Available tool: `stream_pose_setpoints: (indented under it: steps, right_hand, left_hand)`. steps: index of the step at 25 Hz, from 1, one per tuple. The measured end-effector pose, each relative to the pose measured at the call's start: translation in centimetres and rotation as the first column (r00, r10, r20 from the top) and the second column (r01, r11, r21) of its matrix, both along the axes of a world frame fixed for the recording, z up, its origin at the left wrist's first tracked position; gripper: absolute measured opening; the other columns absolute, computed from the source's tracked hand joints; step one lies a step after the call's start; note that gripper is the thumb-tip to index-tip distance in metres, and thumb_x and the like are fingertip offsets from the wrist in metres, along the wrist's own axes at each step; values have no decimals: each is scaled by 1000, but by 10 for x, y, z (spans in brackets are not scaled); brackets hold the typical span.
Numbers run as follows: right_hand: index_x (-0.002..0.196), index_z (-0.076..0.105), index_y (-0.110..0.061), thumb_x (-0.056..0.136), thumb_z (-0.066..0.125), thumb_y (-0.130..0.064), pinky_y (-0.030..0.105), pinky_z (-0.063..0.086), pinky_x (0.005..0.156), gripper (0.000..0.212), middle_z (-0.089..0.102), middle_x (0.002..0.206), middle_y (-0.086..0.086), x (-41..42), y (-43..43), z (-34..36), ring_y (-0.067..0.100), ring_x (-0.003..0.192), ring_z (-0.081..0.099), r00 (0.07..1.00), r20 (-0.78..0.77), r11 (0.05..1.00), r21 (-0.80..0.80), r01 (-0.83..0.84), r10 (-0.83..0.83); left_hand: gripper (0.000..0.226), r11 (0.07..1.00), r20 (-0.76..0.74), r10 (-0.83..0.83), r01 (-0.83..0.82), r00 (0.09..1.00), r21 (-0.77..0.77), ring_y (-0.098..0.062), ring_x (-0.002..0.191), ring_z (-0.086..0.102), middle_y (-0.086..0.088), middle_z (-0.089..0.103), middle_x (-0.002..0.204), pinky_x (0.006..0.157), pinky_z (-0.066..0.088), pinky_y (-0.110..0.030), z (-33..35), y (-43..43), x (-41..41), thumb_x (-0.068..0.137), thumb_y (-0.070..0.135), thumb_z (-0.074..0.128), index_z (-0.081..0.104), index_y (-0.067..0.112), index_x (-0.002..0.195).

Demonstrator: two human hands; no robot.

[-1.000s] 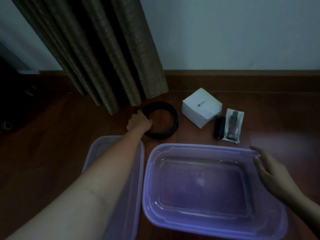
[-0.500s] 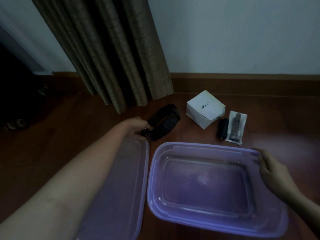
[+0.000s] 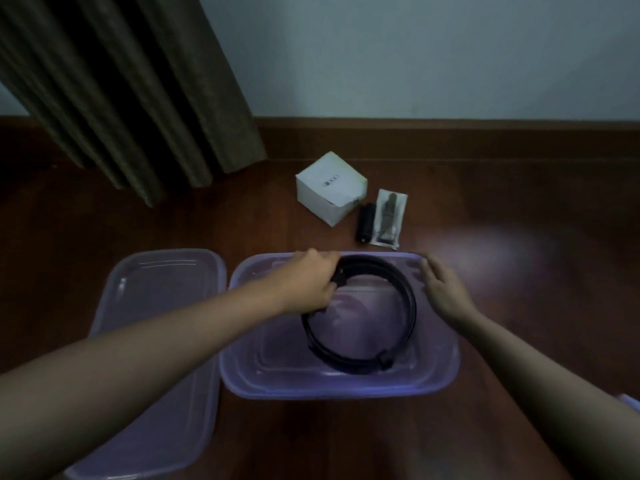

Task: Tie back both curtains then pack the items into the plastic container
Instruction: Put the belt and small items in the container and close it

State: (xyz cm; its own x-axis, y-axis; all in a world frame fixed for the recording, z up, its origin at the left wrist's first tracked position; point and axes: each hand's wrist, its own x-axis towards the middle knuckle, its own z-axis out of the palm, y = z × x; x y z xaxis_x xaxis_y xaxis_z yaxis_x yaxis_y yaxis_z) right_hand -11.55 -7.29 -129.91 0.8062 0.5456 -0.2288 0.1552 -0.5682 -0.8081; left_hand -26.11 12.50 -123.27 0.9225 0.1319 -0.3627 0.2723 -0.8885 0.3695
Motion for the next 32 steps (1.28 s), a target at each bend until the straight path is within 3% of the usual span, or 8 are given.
stream_pose_setpoints:
  steps: [8, 15, 17, 20, 23, 26, 30, 32]
  right_hand:
    - [119, 56, -27, 100, 35, -23, 46, 45, 99, 28, 61, 113, -1, 3, -3, -5, 23, 110, 58, 999, -41, 1000, 5, 15, -15]
    - [119, 56, -21, 100, 37, -23, 35, 47, 91, 27, 66, 113, 7, 1, -6, -6, 24, 106, 61, 999, 37, 1000, -8, 21, -21]
    - [120, 55, -19, 99, 41, -23, 27, 43, 80, 26, 67, 110, 7, 1, -7, -6, 22, 104, 62, 998, 65, 1000, -28, 4, -2]
    - [121, 54, -18, 95, 50, -18, 20, 39, 71, 27, 68, 102, 6, 1, -8, -7, 20, 99, 64, 997, 75, 999, -41, -18, 21]
    - [116, 56, -17, 97, 45, -18, 26, 43, 76, 23, 68, 107, 7, 1, -9, -8, 23, 101, 63, 994, 106, 1000, -25, -14, 17]
    - [111, 58, -19, 99, 39, -21, 34, 48, 83, 23, 69, 107, 7, 2, -9, -12, 25, 101, 63, 991, 132, 1000, -8, -10, 11]
    - [109, 58, -19, 99, 39, -20, 41, 50, 83, 22, 69, 105, 8, 3, -9, -15, 27, 98, 64, 990, 141, 1000, -9, -15, 16]
    - [110, 58, -19, 99, 39, -19, 40, 50, 84, 22, 69, 107, 8, 3, -9, -13, 27, 100, 64, 989, 145, 1000, -14, -22, 23]
  left_hand:
    - [30, 988, 55, 10, -18, 998, 151, -45, 97, 59, -25, 63, 105, 73, 44, -47, -61, -57, 22, 86, 3, 44, 40, 0, 116]
    - [33, 995, 105, 84, -89, 991, 42, -43, 87, 61, -19, 65, 92, 72, 46, -43, -70, -46, 29, 92, 38, 47, 40, 9, 105]
    - [40, 985, 284, -40, -10, 958, 173, -37, 70, 63, -15, 64, 77, 58, 49, -40, -57, -35, 29, 89, 49, 44, 50, 9, 93]
    - [35, 976, 682, -18, -137, 731, 172, -27, 60, 59, -10, 62, 70, 49, 49, -35, -26, -6, 51, 89, 41, 45, 59, 10, 80]
    - [58, 936, 440, 264, -337, 859, 98, -33, 132, 34, -18, 37, 145, 103, 36, -49, -23, 42, 98, 85, 50, 55, 44, 19, 133]
    - [93, 921, 82, 351, -360, 933, 146, -43, 142, -10, -11, -16, 157, 113, 8, -58, -45, 66, 122, 69, 77, 53, 15, 41, 145]
    - [75, 885, 112, 446, -456, 888, 93, -49, 134, 13, -19, 4, 155, 107, 28, -50, -63, 66, 129, 78, 62, 57, 30, 32, 141]
    - [62, 818, 222, 574, -558, 788, -137, -40, 126, 31, -15, 28, 144, 101, 38, -45, -53, 65, 123, 79, 55, 59, 42, 31, 133]
